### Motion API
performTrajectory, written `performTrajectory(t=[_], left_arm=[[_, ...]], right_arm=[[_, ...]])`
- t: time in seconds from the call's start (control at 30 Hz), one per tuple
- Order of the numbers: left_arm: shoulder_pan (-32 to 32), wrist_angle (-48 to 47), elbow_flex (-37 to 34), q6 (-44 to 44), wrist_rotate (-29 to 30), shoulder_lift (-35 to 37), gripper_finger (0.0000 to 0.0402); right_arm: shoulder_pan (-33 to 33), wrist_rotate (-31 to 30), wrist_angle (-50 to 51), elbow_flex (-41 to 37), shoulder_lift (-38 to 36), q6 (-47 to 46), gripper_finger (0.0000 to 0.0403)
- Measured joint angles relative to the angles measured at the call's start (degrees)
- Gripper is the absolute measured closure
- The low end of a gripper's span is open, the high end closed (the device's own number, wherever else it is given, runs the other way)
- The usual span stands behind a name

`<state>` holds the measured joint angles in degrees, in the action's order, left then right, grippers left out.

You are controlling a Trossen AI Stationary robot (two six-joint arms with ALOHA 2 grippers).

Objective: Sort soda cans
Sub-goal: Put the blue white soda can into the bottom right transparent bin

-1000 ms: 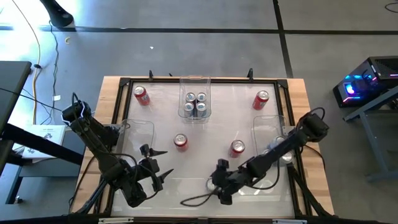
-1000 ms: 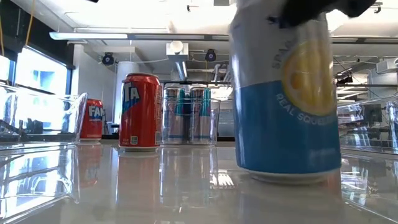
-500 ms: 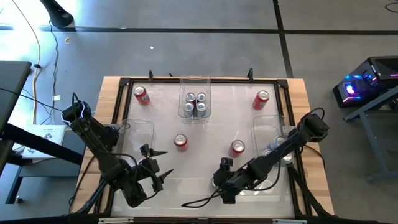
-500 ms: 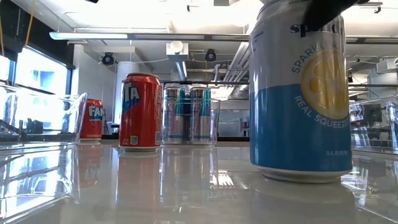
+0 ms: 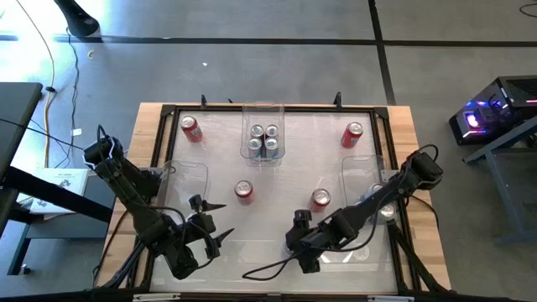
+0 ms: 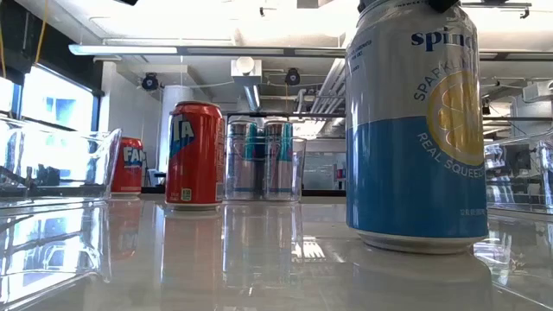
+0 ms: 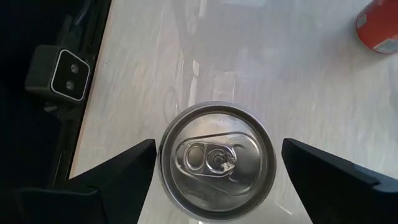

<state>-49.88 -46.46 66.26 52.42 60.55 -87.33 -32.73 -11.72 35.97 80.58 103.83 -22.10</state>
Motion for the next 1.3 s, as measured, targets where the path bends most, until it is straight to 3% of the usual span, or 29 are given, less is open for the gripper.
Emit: performTrajectory(t=[0.5,0.77,0.87,1.1,1.3], left_arm=[[0.0,0.0,0.0,0.0,0.0,0.0,0.0056],[0.0,0.0,0.0,0.0,0.0,0.0,0.0056],[0.0,0.0,0.0,0.0,0.0,0.0,0.0056],[0.0,0.1,0.0,0.1,0.0,0.0,0.0056],[0.0,0.0,0.0,0.1,0.0,0.0,0.0056]], right_arm=[[-0.6,-3.6,-0.7,0.0,1.1,3.6,0.0063],[-0.8,-4.3,0.1,0.1,1.2,2.9,0.0141],[-1.0,-4.1,0.6,0.1,0.6,2.7,0.0150],[-3.9,-13.0,15.7,7.9,-4.5,0.7,0.0150],[-6.8,-20.6,35.1,10.8,-11.9,-12.2,0.0150]])
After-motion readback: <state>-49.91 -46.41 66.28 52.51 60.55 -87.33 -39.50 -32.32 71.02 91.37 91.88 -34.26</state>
